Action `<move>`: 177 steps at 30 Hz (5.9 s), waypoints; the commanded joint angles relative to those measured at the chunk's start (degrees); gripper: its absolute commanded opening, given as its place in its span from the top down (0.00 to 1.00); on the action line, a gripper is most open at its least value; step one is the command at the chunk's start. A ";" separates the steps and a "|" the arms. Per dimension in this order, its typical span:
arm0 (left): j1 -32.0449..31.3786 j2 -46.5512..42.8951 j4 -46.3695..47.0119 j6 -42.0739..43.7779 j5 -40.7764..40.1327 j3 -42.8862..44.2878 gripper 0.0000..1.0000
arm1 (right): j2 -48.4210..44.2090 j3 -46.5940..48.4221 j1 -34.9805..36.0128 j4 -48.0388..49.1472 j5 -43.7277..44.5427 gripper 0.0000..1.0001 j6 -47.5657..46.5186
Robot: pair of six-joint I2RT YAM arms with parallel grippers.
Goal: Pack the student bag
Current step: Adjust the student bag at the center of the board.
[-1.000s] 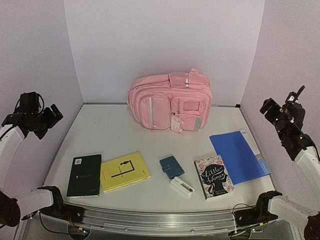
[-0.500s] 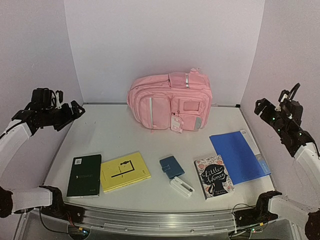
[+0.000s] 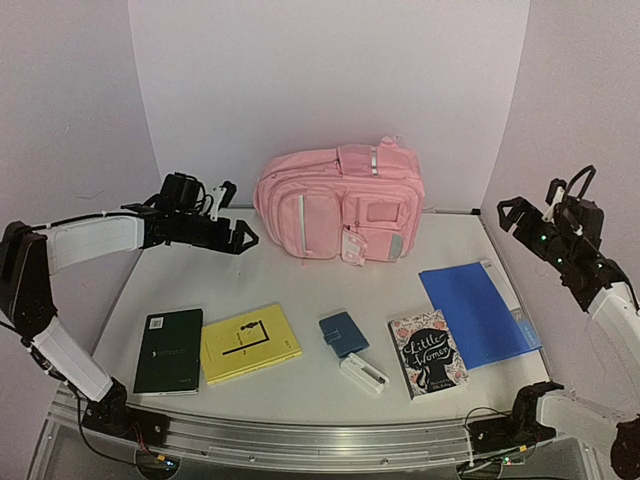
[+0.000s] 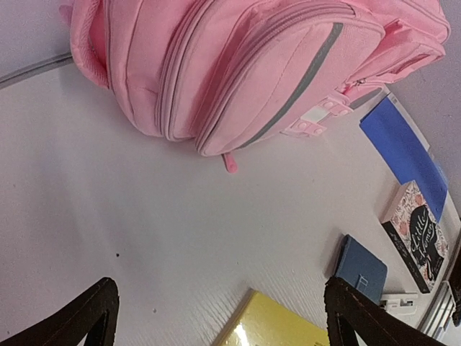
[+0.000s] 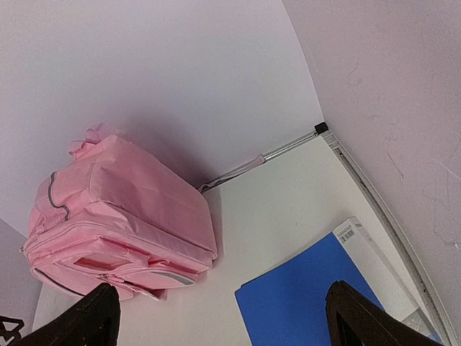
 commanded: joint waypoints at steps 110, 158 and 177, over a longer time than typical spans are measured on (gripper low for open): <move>11.52 18.92 -19.42 -18.42 20.97 27.08 1.00 | 31.20 6.76 33.62 10.38 -0.42 0.03 13.40; 5.44 20.57 -7.49 -26.24 5.83 17.08 0.38 | 39.74 3.20 39.18 6.99 6.45 0.32 21.57; 5.54 27.24 -1.53 -26.79 14.44 18.46 1.00 | 52.63 6.05 38.80 18.61 4.33 0.57 23.48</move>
